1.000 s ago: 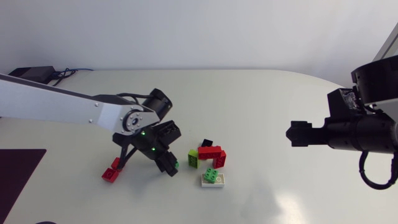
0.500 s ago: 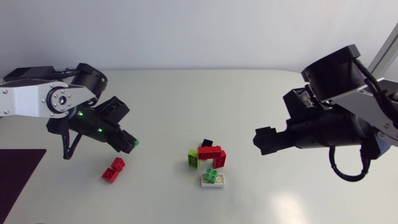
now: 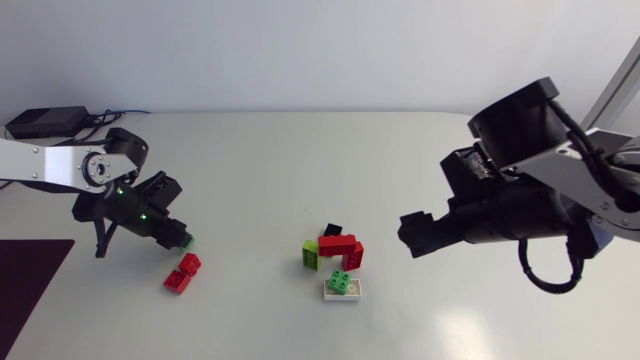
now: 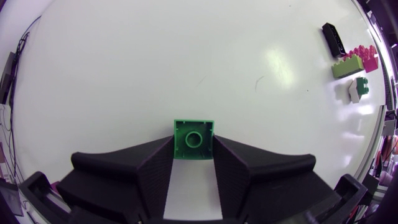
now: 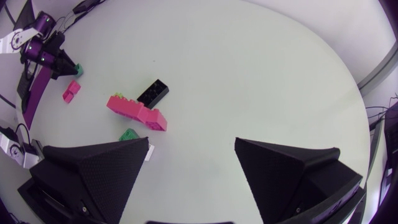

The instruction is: Sort duplo bricks by size, large to the right and small to the left

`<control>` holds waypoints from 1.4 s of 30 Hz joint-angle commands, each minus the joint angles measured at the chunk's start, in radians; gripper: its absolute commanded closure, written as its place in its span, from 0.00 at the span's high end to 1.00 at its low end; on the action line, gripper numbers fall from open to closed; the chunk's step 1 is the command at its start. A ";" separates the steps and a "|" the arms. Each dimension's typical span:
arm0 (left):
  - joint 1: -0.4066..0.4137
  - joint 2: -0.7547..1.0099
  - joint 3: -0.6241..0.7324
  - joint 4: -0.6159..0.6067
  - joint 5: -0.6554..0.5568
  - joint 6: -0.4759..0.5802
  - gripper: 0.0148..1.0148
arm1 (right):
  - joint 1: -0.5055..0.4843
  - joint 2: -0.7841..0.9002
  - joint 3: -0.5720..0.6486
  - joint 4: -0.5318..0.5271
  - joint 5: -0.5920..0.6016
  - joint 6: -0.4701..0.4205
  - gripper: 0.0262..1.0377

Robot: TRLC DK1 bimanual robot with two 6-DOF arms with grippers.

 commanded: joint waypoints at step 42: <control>0.024 0.008 0.125 -0.072 -0.021 -0.028 0.96 | 0.062 0.713 0.541 -0.221 -0.271 -0.942 0.86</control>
